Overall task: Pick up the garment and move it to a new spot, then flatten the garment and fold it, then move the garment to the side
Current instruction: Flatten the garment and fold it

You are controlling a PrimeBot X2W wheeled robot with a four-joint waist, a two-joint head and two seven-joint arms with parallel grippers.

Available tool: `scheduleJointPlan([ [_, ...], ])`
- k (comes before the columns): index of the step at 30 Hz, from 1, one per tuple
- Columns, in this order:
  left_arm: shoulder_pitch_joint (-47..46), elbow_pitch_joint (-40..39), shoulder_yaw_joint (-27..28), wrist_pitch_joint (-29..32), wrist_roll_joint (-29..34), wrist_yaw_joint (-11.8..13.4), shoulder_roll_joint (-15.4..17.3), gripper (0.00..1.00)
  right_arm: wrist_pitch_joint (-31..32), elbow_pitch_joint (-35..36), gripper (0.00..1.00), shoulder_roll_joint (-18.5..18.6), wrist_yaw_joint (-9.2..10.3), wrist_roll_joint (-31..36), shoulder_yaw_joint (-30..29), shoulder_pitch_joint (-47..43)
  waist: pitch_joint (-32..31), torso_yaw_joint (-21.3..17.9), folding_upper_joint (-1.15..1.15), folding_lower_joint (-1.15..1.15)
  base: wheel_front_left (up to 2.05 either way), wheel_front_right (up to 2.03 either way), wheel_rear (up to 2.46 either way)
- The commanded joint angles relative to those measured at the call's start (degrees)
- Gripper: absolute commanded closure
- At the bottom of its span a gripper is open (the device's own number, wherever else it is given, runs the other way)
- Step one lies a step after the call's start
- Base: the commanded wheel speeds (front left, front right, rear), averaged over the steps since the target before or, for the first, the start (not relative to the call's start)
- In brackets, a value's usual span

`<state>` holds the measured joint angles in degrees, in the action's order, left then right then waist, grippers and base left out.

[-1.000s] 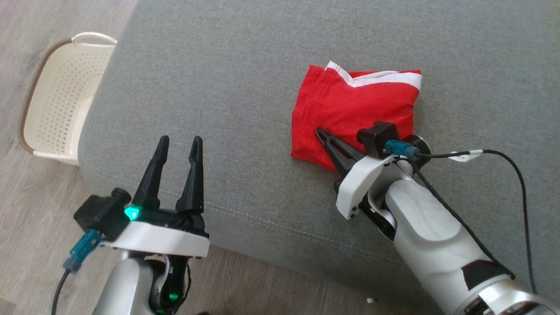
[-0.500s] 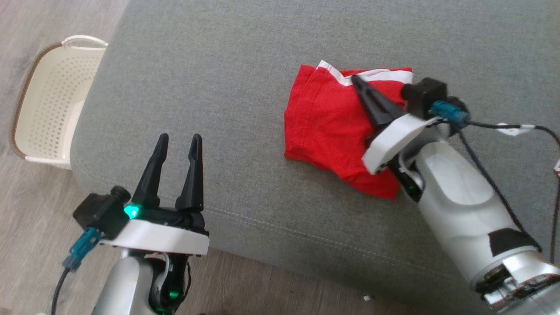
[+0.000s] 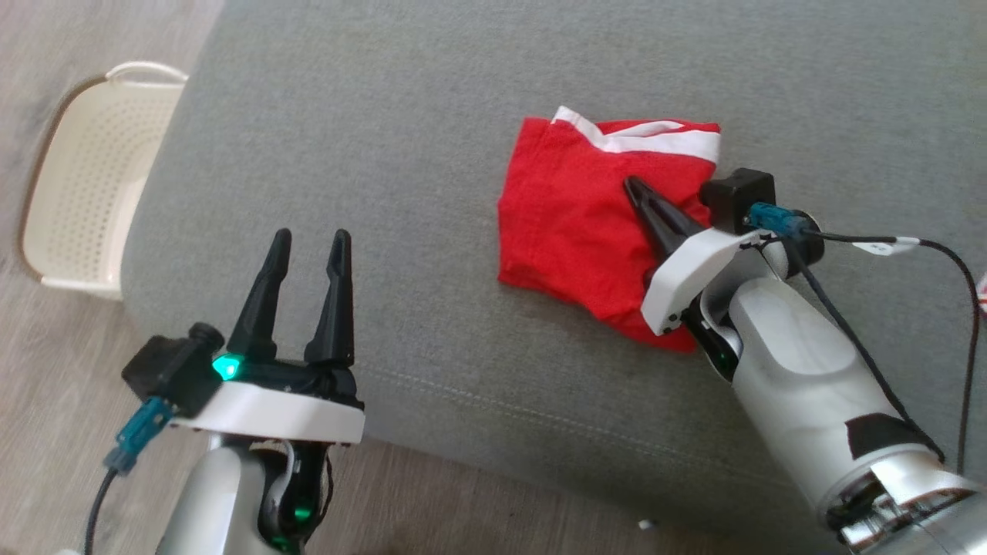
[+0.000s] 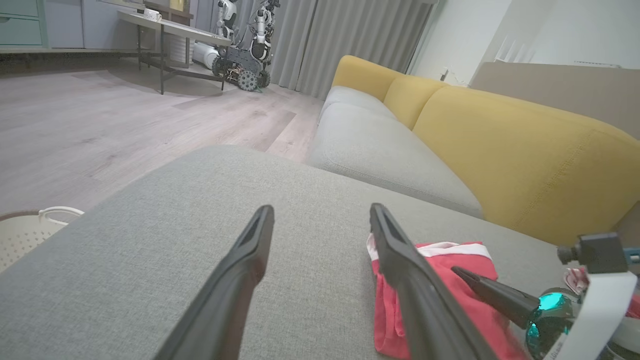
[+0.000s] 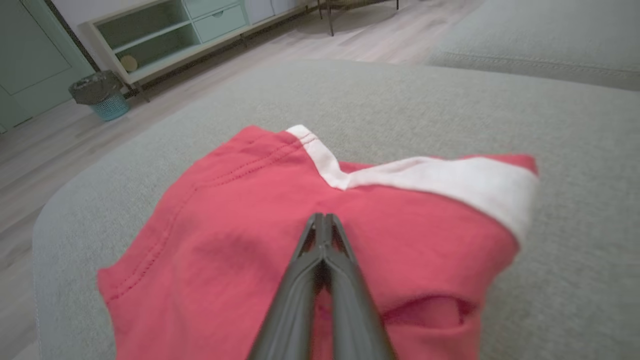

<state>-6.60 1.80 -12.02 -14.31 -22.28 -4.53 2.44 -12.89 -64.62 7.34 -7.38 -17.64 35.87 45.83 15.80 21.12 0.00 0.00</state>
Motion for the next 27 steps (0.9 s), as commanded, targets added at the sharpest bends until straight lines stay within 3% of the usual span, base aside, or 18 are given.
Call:
scheduleJointPlan([
  [1, -2.0, -2.2, 2.2, -0.7, 0.4, 0.1, 0.4, 0.0, -0.9, 1.8, 1.0, -1.5, -0.11, -0.5, 0.8, 0.7, -0.6, -0.7, 0.0, 0.0, 0.0, 0.0, 0.0],
  [9, -1.7, -3.0, 3.6, -0.7, 0.5, -0.3, 0.4, 0.0, -2.1, 10.9, 1.0, -0.4, -0.11, -1.1, -5.4, -0.4, -4.6, -6.2, 0.0, 0.0, 0.0, 0.0, 0.0],
  [20, -1.3, -2.4, 5.3, -0.7, 1.0, 0.3, 0.4, 0.0, -2.1, 31.1, 1.0, -0.6, -0.11, 6.3, -19.6, -14.3, -8.6, -13.7, 0.0, 0.0, 0.0, 0.0, 0.0],
  [27, 0.1, -2.7, 6.3, -0.7, 1.1, 0.4, 0.4, 0.0, -2.1, 39.7, 1.0, -2.0, -0.11, 10.9, -24.9, -23.6, -9.4, -16.4, 0.0, 0.0, 0.0, 0.0, 0.0],
])
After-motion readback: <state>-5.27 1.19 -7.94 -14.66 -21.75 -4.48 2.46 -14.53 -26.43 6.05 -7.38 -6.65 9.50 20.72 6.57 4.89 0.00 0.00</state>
